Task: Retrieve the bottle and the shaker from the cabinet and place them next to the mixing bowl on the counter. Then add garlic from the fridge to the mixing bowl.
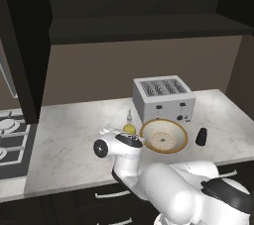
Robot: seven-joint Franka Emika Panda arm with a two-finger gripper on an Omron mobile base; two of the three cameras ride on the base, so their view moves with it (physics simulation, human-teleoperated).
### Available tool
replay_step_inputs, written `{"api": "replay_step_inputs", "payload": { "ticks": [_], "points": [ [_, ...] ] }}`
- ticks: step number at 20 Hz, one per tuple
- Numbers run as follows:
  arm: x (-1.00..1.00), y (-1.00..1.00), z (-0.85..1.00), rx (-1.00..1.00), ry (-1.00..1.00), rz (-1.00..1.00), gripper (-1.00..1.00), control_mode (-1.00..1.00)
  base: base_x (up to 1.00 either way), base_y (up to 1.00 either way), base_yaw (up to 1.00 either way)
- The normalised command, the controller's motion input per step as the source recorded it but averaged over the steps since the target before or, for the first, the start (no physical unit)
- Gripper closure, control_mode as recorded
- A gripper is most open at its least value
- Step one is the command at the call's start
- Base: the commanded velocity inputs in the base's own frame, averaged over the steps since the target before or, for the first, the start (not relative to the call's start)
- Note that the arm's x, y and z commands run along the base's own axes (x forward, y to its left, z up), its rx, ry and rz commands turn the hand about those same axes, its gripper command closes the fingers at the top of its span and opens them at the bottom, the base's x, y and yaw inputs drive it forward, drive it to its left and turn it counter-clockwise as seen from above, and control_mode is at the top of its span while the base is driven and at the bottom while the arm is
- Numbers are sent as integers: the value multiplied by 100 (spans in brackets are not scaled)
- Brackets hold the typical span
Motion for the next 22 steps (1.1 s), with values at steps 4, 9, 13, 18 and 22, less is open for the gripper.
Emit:
{"api": "replay_step_inputs", "payload": {
  "ticks": [4, 9, 13, 18, 22],
  "points": [
    [-13, 0, 0, 0, -1, -6, -100, -100, 0, 0, 0],
    [-22, -6, 5, 0, 0, -10, -100, -100, 0, 0, 0],
    [-36, -7, 23, 0, -1, -14, -100, -100, 0, 0, 0],
    [-35, 1, 29, 0, -5, -8, -100, -100, 0, 0, 0],
    [-35, 4, 32, 0, -9, -4, -100, -100, 0, 0, 0]
  ]
}}
